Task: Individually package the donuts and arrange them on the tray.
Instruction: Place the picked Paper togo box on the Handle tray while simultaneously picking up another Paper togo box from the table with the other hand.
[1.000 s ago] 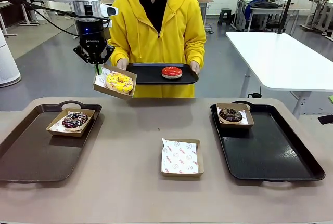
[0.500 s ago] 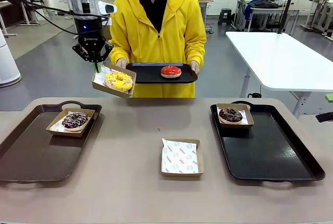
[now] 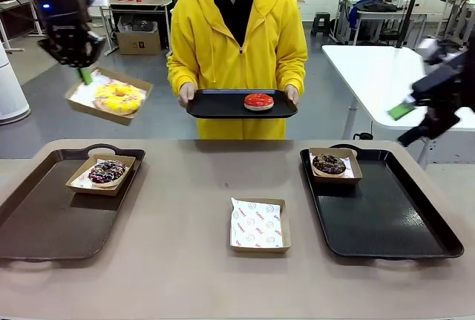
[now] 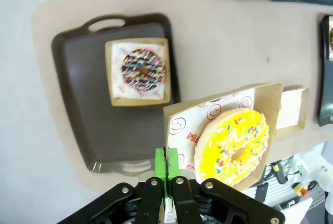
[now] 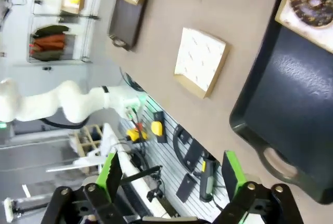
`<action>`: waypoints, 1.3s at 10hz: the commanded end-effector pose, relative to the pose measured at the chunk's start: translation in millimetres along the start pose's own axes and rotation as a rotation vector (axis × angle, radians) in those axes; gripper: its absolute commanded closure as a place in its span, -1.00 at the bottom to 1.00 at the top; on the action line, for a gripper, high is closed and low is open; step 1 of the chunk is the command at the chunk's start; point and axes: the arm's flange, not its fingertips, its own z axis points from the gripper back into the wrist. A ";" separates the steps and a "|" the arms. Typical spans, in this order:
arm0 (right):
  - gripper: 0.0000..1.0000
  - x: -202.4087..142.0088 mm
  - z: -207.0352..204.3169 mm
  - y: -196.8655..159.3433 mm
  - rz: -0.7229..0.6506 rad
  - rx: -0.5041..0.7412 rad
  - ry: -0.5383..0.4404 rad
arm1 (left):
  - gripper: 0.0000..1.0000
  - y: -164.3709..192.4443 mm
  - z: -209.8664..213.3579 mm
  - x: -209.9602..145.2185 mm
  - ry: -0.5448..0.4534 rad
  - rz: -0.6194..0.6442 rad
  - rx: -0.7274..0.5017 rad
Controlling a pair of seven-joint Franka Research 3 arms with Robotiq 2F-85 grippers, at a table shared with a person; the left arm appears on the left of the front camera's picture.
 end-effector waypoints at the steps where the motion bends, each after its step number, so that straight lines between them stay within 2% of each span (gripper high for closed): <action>1: -1.00 14.5 -58.4 22.7 -0.034 -0.153 0.113 | 0.98 29.0 -20.3 -30.8 0.017 0.000 -0.025; 3: -1.00 36.9 -110.3 38.4 -0.046 -0.281 0.151 | 0.98 57.9 -40.4 -48.2 0.036 0.024 -0.025; 5: -1.00 55.2 -145.2 38.7 -0.085 -0.369 0.119 | 0.98 80.6 -61.5 -57.3 0.050 0.046 -0.030; 8: -1.00 53.5 -154.6 37.3 -0.072 -0.411 0.058 | 0.98 105.6 -77.9 -65.2 0.060 0.047 -0.029; 9: -1.00 47.0 -146.7 33.3 -0.022 -0.399 0.060 | 0.98 101.5 -75.1 -62.6 0.046 0.031 -0.008; 10: -1.00 60.7 -155.6 36.0 -0.060 -0.382 0.086 | 0.98 101.4 -80.5 -61.0 0.088 0.069 -0.020; 13: -1.00 60.7 -155.6 36.0 -0.060 -0.382 0.086 | 0.98 101.4 -80.5 -61.0 0.088 0.069 -0.020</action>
